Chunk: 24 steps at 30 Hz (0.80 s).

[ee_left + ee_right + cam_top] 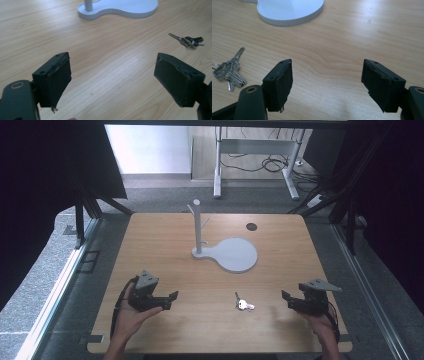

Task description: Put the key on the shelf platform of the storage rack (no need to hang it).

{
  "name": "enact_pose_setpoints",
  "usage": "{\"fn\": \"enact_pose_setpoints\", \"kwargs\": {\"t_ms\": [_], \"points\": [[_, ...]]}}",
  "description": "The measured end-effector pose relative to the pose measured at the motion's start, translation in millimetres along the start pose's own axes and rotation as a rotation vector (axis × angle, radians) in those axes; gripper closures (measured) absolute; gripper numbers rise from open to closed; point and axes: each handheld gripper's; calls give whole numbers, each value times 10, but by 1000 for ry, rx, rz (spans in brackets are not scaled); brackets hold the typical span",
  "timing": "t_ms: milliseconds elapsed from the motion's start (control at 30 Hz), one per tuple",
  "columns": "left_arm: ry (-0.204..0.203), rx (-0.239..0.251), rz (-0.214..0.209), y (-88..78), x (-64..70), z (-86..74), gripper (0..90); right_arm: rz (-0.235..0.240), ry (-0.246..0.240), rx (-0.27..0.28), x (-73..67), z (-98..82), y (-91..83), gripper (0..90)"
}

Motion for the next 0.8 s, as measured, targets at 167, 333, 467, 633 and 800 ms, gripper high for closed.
{"fn": "enact_pose_setpoints", "kwargs": {"t_ms": [167,333,467,633,800], "points": [[-8,-7,23,-48,-49,-53,175,20,-28,-43,-56,18,52,265],[9,-3,0,-106,25,-68,177,39,-88,-49,-108,69,-34,277],[18,-11,-35,-124,70,-89,178,64,-104,-44,-97,95,-74,294],[10,-29,-57,-107,49,-108,184,134,-102,-54,-85,77,21,325],[6,-62,-69,-17,60,-124,185,160,-142,-79,-154,51,56,345]]}}
Point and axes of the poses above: each handheld gripper's, and its own axes: y roughly forward along the jaws, z roughly out of its top, x roughly to its right, and after that the axes turned 10 degrees about y, right-handed
